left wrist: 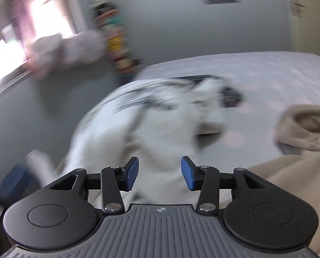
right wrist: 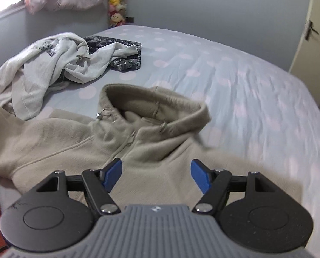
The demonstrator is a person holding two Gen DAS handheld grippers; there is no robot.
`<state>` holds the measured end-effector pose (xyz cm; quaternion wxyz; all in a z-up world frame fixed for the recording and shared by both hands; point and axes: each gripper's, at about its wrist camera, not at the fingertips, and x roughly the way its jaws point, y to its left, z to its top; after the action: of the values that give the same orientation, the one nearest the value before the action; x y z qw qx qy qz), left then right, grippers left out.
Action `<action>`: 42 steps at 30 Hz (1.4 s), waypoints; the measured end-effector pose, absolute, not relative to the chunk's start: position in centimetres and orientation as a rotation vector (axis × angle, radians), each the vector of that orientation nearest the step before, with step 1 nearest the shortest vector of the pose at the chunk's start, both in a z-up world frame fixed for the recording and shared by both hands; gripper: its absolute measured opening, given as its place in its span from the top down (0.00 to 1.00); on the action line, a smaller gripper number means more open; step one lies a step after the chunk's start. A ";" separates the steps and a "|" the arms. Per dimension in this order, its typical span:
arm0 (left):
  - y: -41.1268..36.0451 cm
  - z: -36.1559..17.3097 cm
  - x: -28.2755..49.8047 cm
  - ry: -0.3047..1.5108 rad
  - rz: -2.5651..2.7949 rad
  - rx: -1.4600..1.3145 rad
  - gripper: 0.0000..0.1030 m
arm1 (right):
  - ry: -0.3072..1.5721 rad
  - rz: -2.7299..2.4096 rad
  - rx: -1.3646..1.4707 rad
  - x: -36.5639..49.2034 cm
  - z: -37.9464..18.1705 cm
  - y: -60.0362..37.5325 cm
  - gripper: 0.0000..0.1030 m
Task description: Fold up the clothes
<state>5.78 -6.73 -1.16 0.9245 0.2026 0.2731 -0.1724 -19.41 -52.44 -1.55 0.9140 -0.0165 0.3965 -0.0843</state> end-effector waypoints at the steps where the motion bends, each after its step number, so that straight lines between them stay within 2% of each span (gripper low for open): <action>1: -8.2 -1.6 6.1 0.556 -0.402 0.445 0.60 | 0.828 -0.174 -0.059 -18.8 -1.4 -52.9 0.31; 7: -15.3 -5.3 8.0 0.637 -0.718 0.447 0.60 | 0.909 -0.180 -0.129 -15.4 -2.2 -56.2 0.45; 13: -21.5 -9.8 8.7 0.723 -0.874 0.458 0.60 | 0.980 -0.192 -0.112 -12.3 -4.8 -59.9 0.45; 18: -23.7 -13.4 7.8 0.825 -0.911 0.530 0.59 | 1.077 -0.157 -0.086 -10.6 -8.1 -60.9 0.45; 22: -22.6 -16.3 7.3 0.864 -0.866 0.545 0.52 | 1.156 -0.127 -0.095 -11.2 -11.4 -60.9 0.45; 25: -21.5 -16.3 7.8 0.896 -0.867 0.489 0.50 | 1.174 -0.110 -0.052 -11.9 -13.0 -61.4 0.45; 28: -21.0 -15.7 7.4 0.887 -0.940 0.559 0.47 | 1.178 -0.087 -0.027 -12.1 -13.4 -61.9 0.45; 42: -19.5 -14.8 10.5 1.000 -1.219 0.610 0.48 | 1.226 0.093 -0.014 -11.5 -12.2 -63.9 0.45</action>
<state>10.50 -19.51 -14.75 0.6636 0.2700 0.4425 -0.5394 -11.51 -63.85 -12.19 0.8168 -0.0066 0.5752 0.0434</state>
